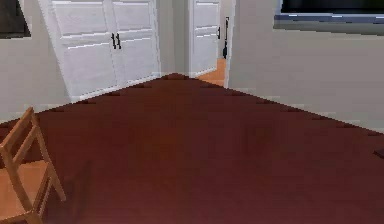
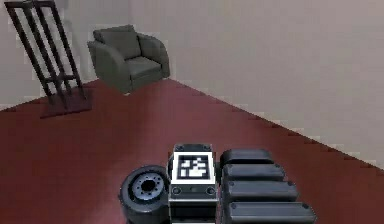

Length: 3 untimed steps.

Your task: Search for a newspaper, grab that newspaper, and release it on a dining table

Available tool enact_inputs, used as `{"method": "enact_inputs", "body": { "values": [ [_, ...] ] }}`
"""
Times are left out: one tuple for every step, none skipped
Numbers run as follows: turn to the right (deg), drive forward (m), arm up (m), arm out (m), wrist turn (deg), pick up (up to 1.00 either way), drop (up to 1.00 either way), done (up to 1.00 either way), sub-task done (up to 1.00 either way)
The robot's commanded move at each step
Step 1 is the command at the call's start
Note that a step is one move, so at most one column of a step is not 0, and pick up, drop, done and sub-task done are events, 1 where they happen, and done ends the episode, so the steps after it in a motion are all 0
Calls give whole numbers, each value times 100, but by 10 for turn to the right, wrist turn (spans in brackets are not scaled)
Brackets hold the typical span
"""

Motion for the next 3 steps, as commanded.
{"method": "enact_inputs", "body": {
  "values": [
    [-120,0,0,0,0,0,0,0,0],
    [0,100,0,0,0,0,0,0,0],
    [-30,0,0,0,0,0,0,0,0]
  ]
}}
